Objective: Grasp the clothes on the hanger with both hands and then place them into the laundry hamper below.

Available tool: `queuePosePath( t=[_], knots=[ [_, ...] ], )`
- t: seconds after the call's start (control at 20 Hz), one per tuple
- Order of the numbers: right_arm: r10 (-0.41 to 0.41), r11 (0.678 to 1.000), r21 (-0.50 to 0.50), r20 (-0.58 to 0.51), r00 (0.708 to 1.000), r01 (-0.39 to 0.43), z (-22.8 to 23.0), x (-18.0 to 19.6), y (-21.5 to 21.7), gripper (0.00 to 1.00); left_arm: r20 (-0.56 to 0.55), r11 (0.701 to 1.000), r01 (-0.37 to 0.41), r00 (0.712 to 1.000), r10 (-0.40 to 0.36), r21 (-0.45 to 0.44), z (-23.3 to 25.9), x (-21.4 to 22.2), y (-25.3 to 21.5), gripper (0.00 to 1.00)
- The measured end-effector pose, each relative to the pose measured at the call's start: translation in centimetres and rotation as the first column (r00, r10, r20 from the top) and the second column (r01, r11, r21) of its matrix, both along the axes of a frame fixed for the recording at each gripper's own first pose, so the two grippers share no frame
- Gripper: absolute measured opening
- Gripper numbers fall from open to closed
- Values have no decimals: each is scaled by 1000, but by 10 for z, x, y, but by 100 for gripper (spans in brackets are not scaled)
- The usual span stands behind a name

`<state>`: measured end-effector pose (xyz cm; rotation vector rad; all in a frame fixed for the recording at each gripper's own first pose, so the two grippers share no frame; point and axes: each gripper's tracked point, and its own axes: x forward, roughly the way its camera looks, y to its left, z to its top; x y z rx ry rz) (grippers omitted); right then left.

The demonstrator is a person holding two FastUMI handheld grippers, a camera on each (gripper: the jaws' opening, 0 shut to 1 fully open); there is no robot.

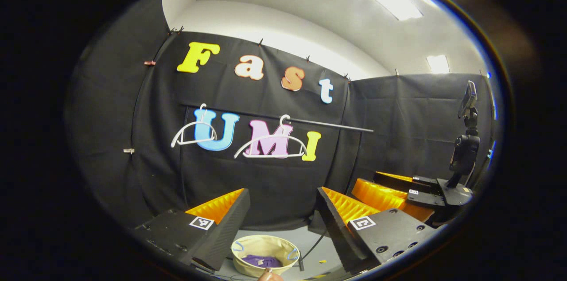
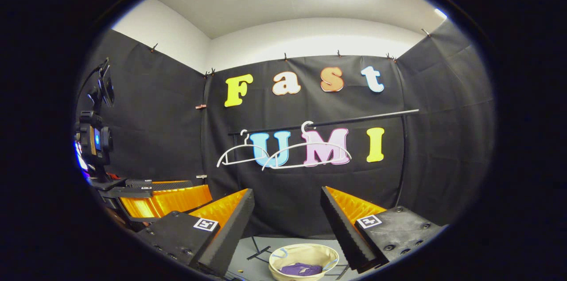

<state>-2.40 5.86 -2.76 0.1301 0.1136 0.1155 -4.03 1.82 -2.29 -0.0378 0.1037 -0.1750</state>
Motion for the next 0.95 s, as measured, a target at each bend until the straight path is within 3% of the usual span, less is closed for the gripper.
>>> queuePosePath(
  t=[0.05, 0.4, 0.45, 0.65, 0.75, 0.95],
  knots=[
    [-8, 1000, 1, 15, 1000, 8, 5, 0, -4, 99, 32, 1000, 0, 999, 0, 2, 7, -1, -4, 92],
    [-15, 1000, 1, 113, 993, 15, 30, 2, -20, 97, 71, 999, -35, 997, 32, 35, 11, 5, -25, 95],
    [-21, 1000, 3, 120, 993, 21, 31, 2, -23, 100, 68, 999, -39, 997, 36, 37, 11, 4, -27, 92],
    [-14, 1000, -6, 117, 993, 15, 32, 2, -33, 97, 53, 998, -56, 997, 54, 42, 9, 3, -32, 98],
    [-11, 1000, 4, 108, 994, 11, 31, 2, -37, 97, 48, 997, -66, 997, 64, 41, 8, 4, -33, 92],
    [-5, 1000, 6, 110, 994, 5, 31, 5, -45, 97, 43, 997, -76, 996, 75, 30, 9, 8, -39, 92]
  ],
)
